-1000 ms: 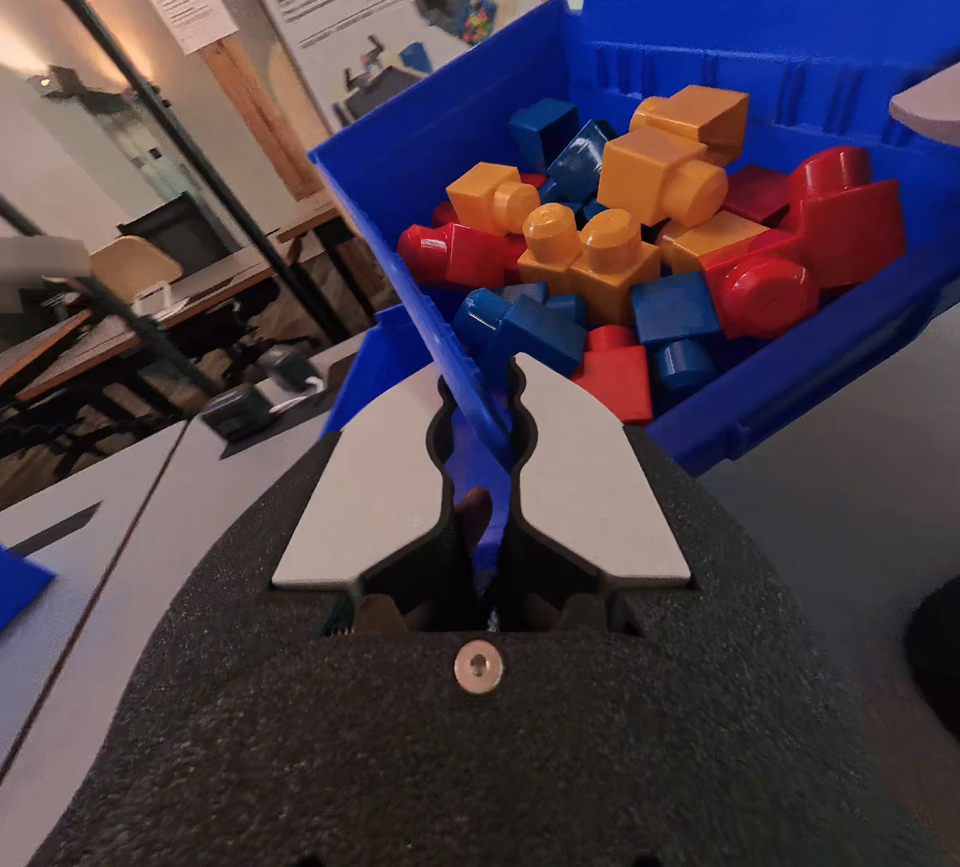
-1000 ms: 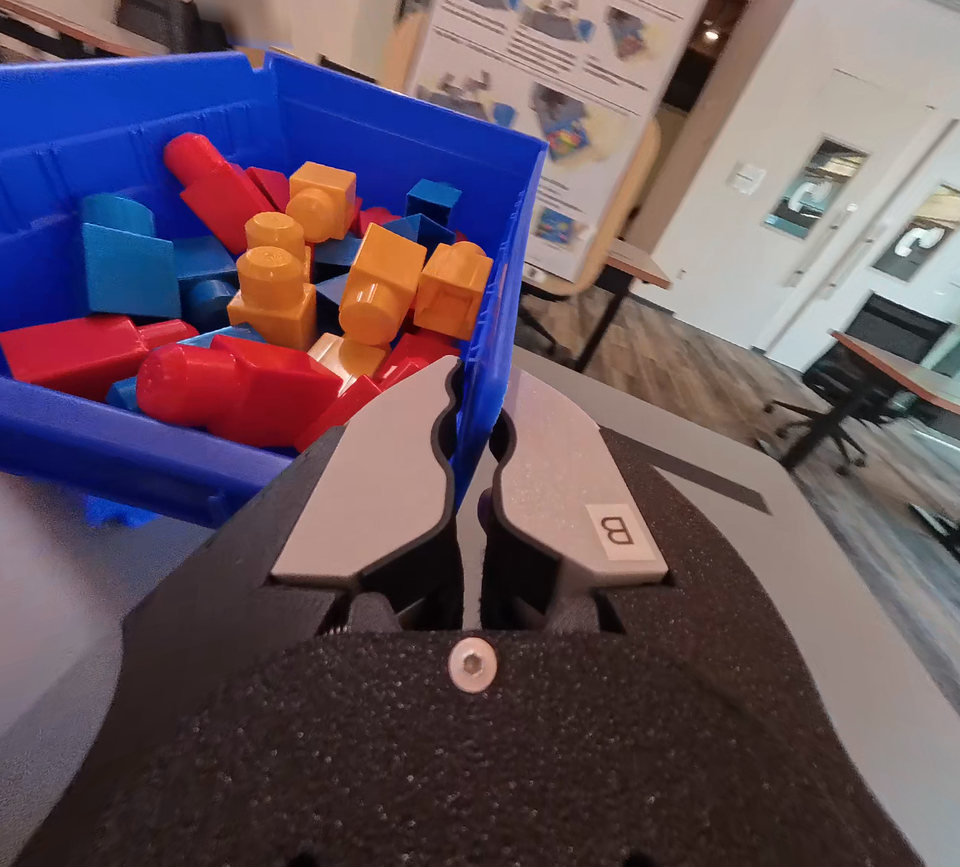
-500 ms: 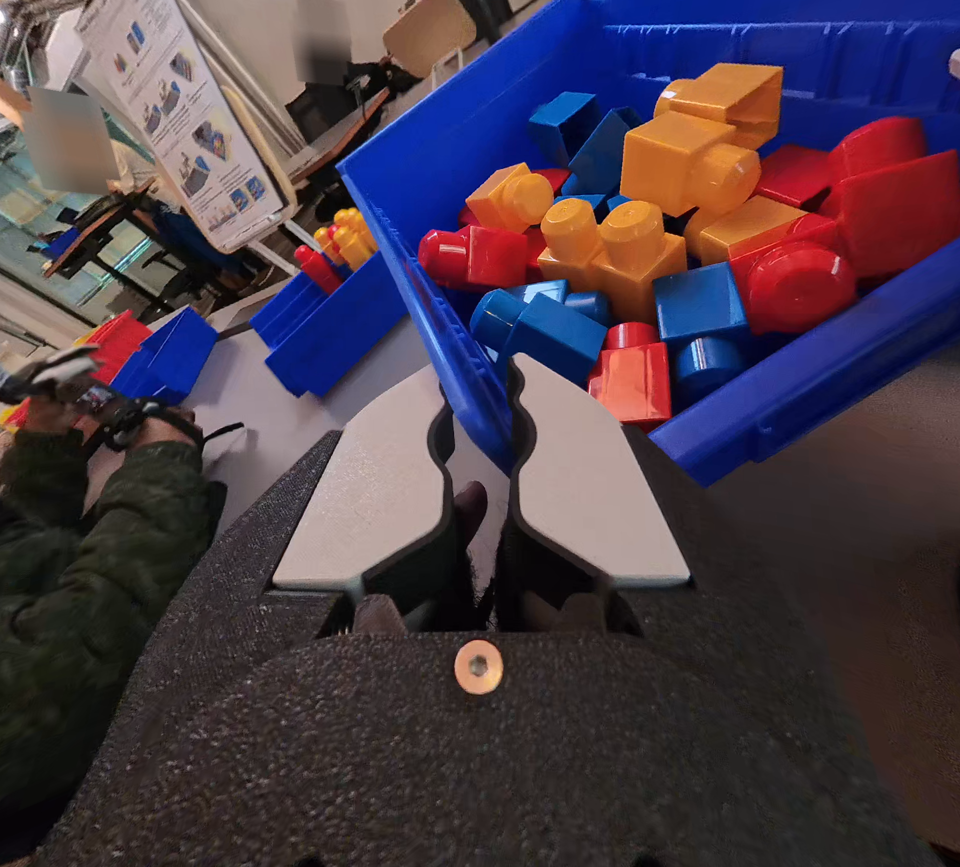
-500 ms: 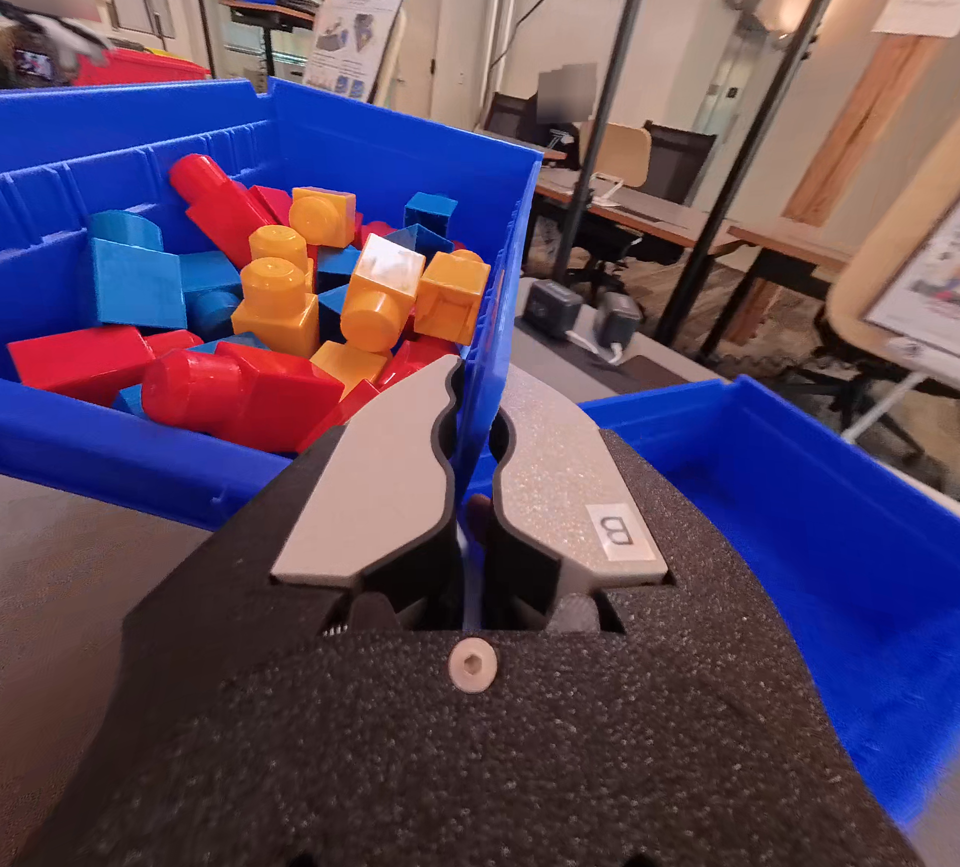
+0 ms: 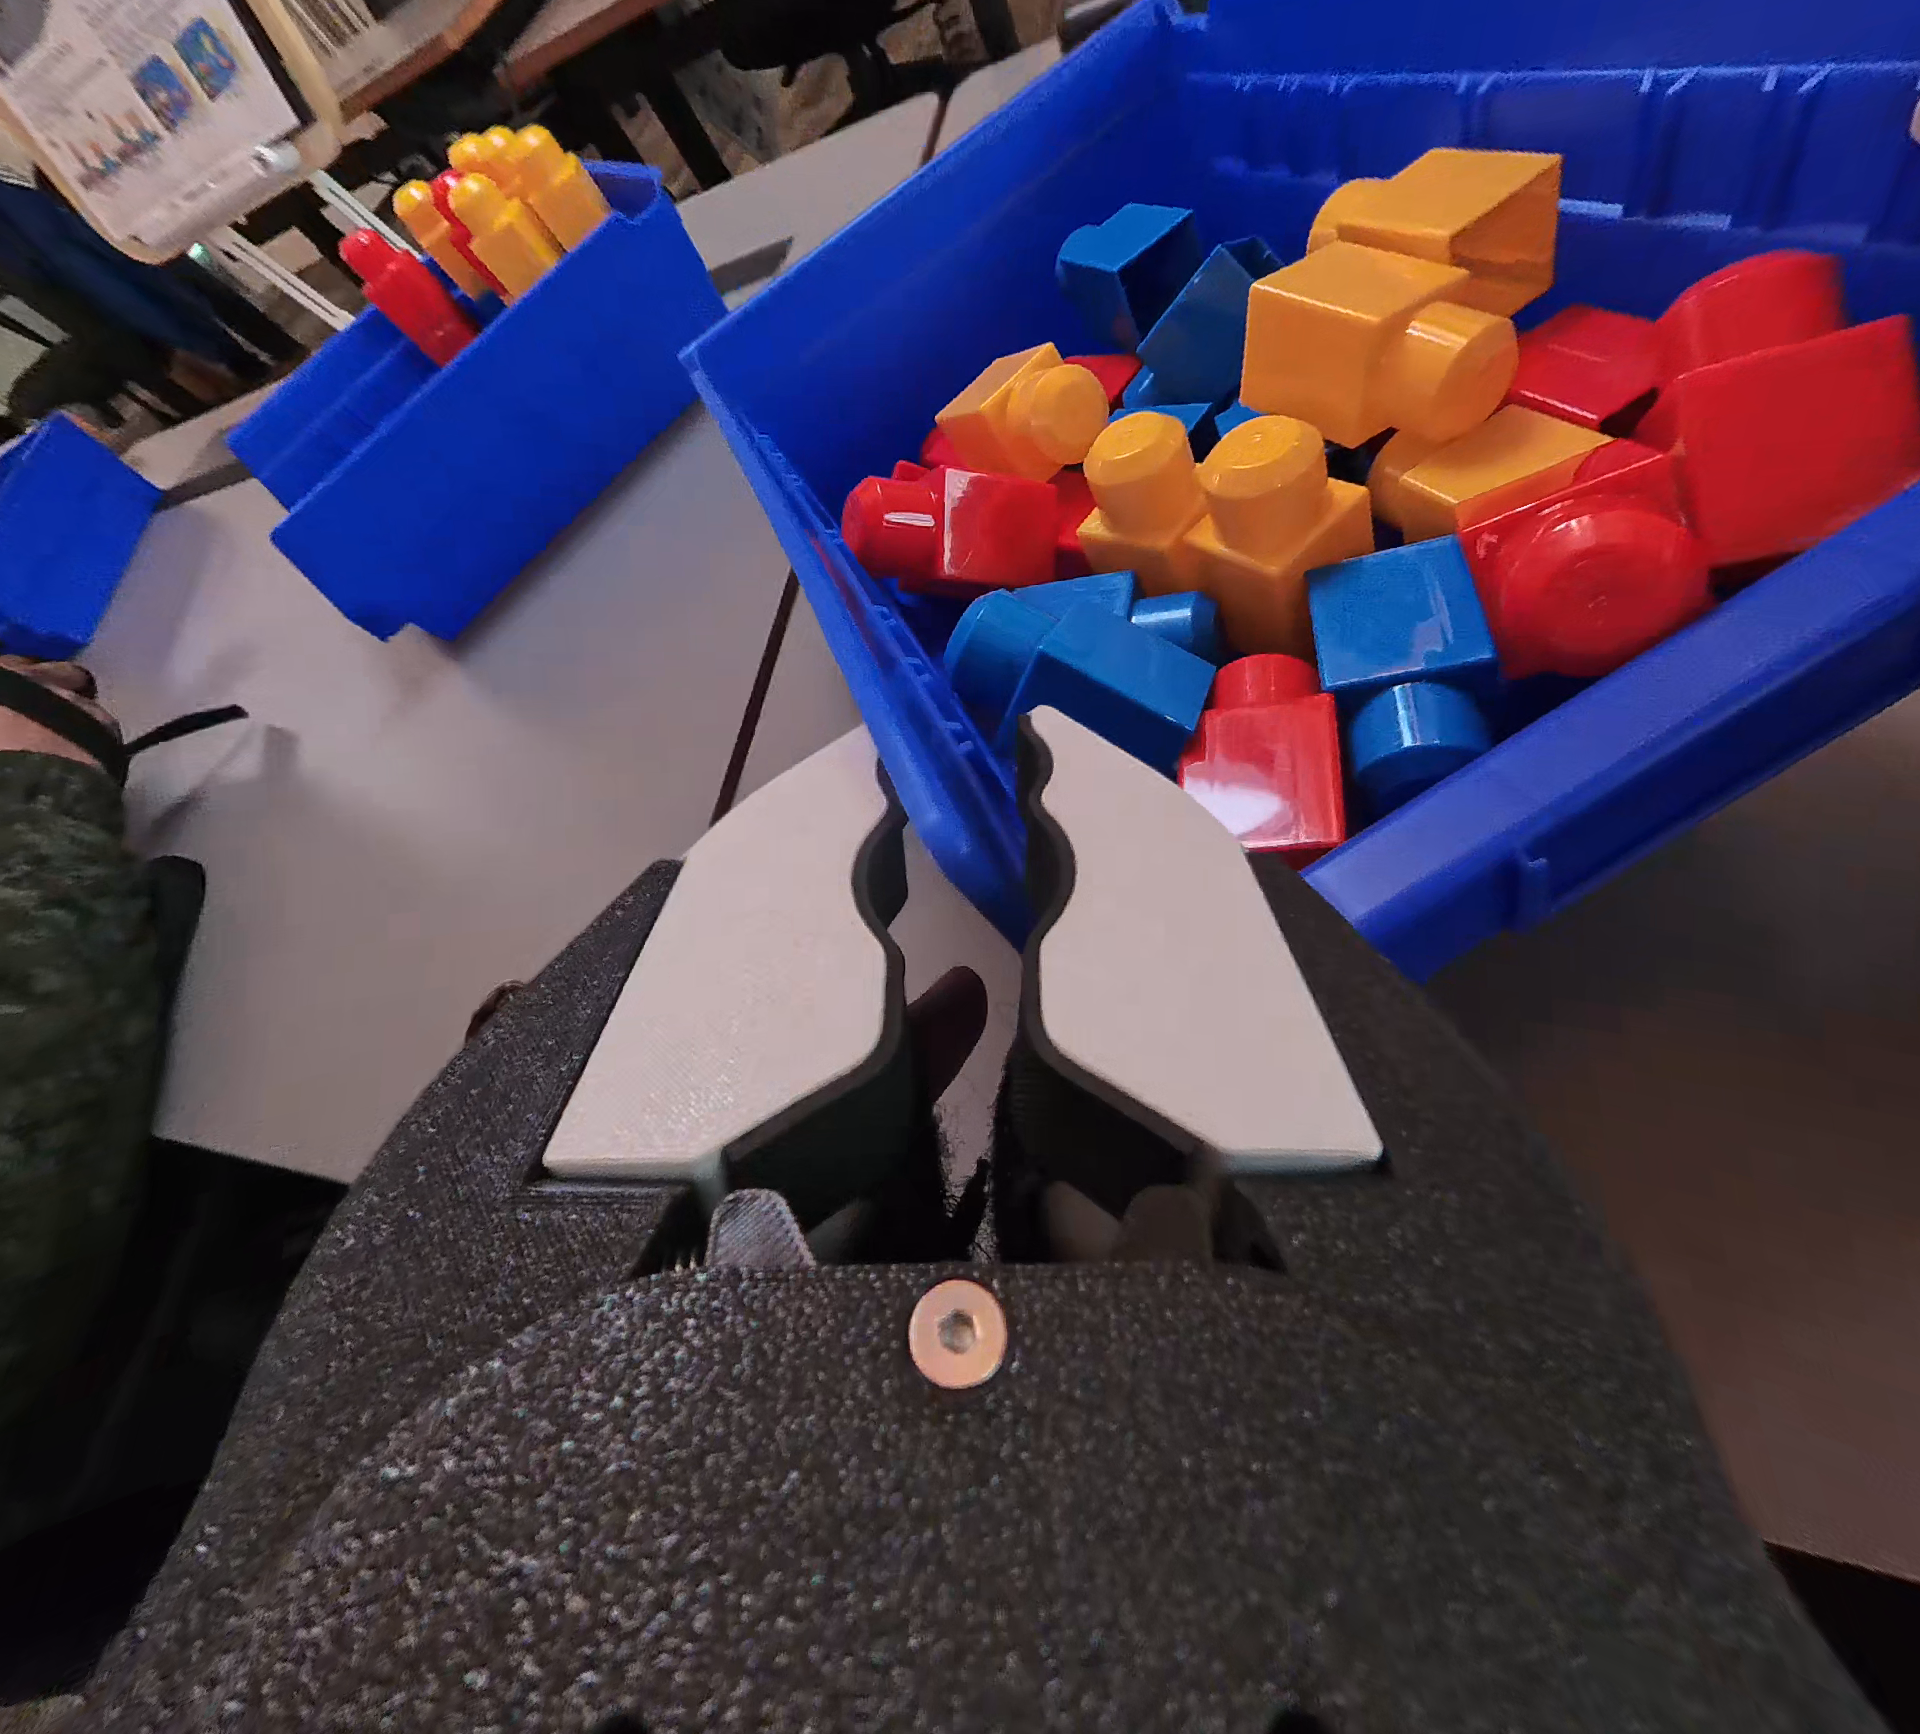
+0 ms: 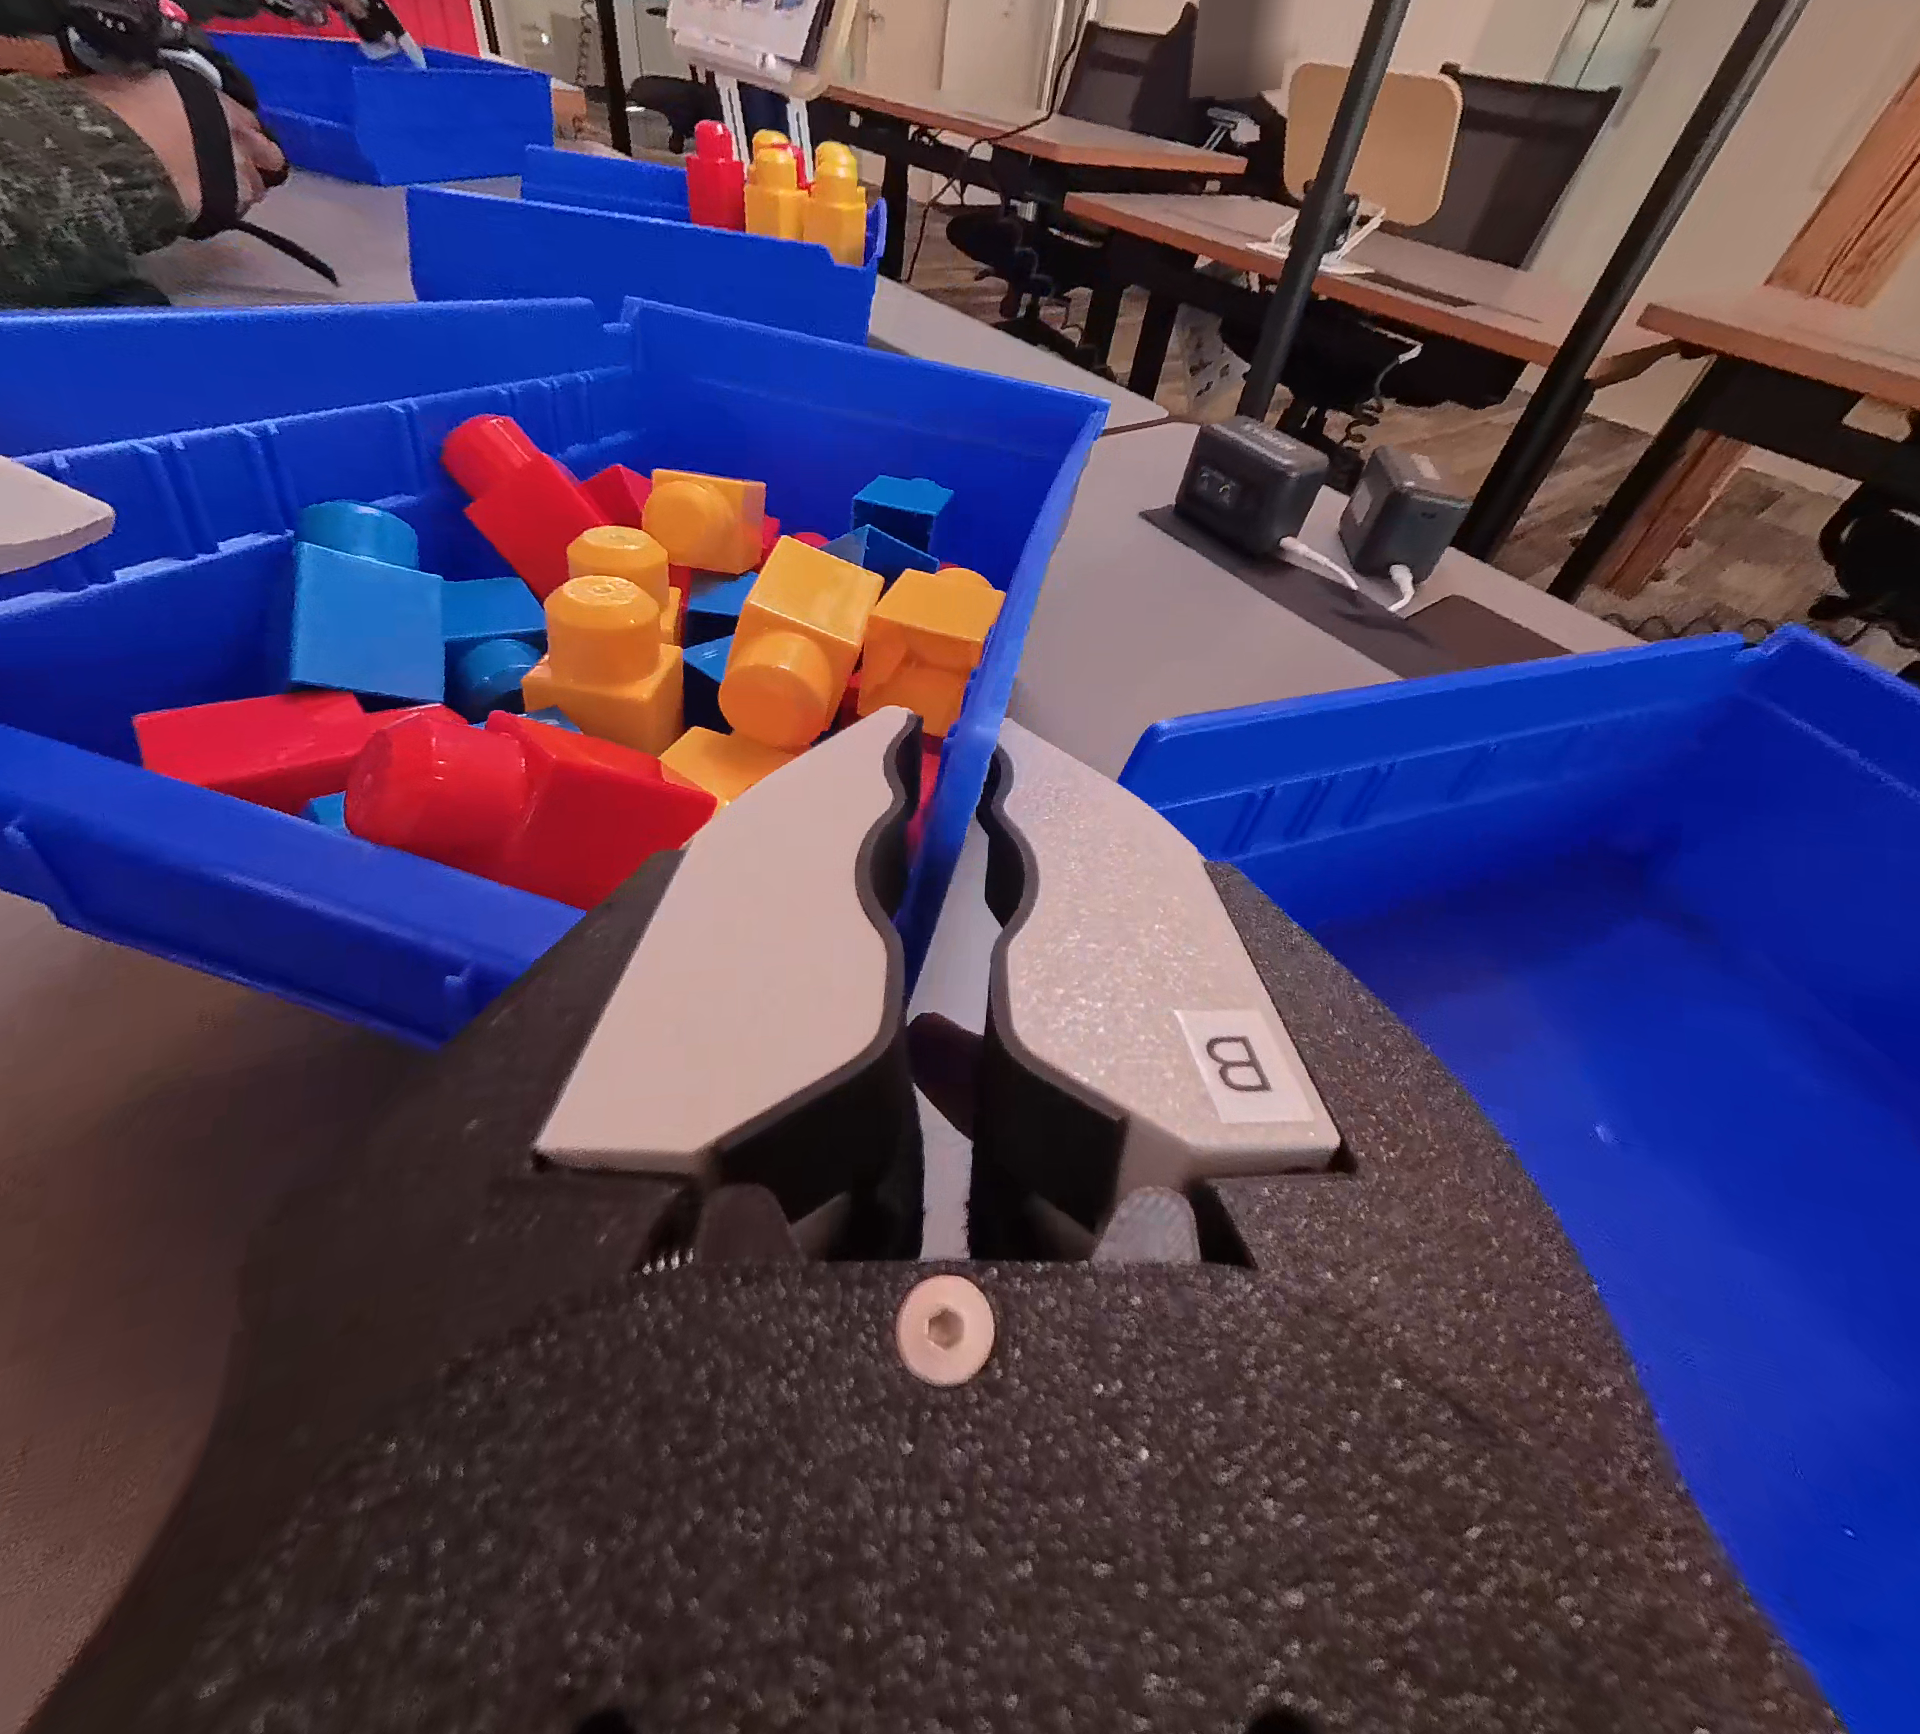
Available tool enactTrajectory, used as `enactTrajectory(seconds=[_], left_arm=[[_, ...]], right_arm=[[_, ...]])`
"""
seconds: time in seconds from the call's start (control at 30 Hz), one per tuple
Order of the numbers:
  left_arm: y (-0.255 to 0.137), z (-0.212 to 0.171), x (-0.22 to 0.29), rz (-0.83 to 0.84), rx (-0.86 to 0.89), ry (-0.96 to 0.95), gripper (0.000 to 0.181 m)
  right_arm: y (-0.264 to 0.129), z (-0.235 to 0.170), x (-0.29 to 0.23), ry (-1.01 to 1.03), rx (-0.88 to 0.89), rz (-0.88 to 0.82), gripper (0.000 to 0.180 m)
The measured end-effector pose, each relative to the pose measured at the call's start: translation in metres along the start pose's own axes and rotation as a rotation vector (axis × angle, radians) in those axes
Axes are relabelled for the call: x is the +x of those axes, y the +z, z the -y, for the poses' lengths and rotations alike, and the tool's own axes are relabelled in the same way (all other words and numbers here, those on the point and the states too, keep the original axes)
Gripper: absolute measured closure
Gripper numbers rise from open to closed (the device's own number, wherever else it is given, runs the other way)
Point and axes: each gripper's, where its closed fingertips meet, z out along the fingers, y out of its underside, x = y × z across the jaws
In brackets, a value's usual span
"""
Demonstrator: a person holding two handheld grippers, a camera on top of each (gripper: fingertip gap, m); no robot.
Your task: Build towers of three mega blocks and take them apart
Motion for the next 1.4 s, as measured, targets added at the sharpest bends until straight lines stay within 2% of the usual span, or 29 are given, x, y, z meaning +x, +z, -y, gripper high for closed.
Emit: enactTrajectory(seconds=[0.2, 0.33, 0.37, 0.4, 0.47, 0.57, 0.6, 0.67, 0.77, 0.9, 1.03, 1.1, 1.17, 1.23, 1.3, 1.37, 1.4], left_arm=[[0.006, -0.013, -0.004, -0.007, -0.024, -0.029, 0.162], [0.003, -0.009, -0.003, -0.027, -0.020, -0.106, 0.148], [0.002, -0.003, -0.005, -0.012, 0.022, -0.120, 0.139], [-0.002, 0.004, -0.007, -0.004, 0.063, -0.129, 0.139], [-0.012, 0.016, -0.007, -0.023, 0.124, -0.160, 0.133], [-0.026, 0.039, -0.013, 0.006, 0.249, -0.185, 0.108], [-0.029, 0.045, -0.013, 0.009, 0.284, -0.204, 0.096], [-0.034, 0.057, -0.009, -0.007, 0.337, -0.223, 0.081], [-0.038, 0.072, 0.002, -0.030, 0.395, -0.207, 0.069], [-0.042, 0.092, 0.022, -0.060, 0.452, -0.179, 0.067], [-0.048, 0.117, 0.053, -0.127, 0.519, -0.163, 0.067], [-0.052, 0.130, 0.074, -0.174, 0.558, -0.135, 0.067], [-0.056, 0.143, 0.096, -0.231, 0.597, -0.125, 0.066], [-0.062, 0.155, 0.121, -0.317, 0.642, -0.135, 0.066], [-0.070, 0.165, 0.149, -0.428, 0.678, -0.150, 0.066], [-0.074, 0.169, 0.179, -0.545, 0.682, -0.153, 0.069], [-0.073, 0.170, 0.193, -0.593, 0.672, -0.158, 0.070]], right_arm=[[0.002, -0.004, -0.008, -0.088, 0.034, 0.030, 0.164], [-0.003, 0.001, -0.011, -0.104, 0.062, 0.071, 0.160], [-0.006, 0.001, -0.014, -0.098, 0.065, 0.096, 0.151], [-0.010, 0.010, -0.015, -0.089, 0.120, 0.099, 0.132], [-0.025, 0.038, -0.012, -0.114, 0.294, 0.073, 0.118], [-0.050, 0.066, -0.005, -0.156, 0.408, 0.037, 0.107], [-0.057, 0.072, 0.001, -0.135, 0.421, 0.023, 0.102], [-0.070, 0.079, 0.023, -0.079, 0.434, -0.038, 0.090], [-0.088, 0.072, 0.080, -0.045, 0.390, -0.225, 0.073], [-0.112, 0.034, 0.152, -0.011, 0.248, -0.444, 0.058], [-0.102, -0.038, 0.167, 0.143, -0.061, -0.389, 0.054], [-0.095, -0.072, 0.166, 0.167, -0.211, -0.384, 0.064], [-0.091, -0.102, 0.167, 0.115, -0.355, -0.387, 0.087], [-0.094, -0.114, 0.169, 0.093, -0.440, -0.392, 0.115], [-0.106, -0.114, 0.183, 0.014, -0.491, -0.451, 0.153], [-0.126, -0.121, 0.206, -0.079, -0.584, -0.537, 0.165], [-0.134, -0.123, 0.211, -0.075, -0.609, -0.528, 0.167]])
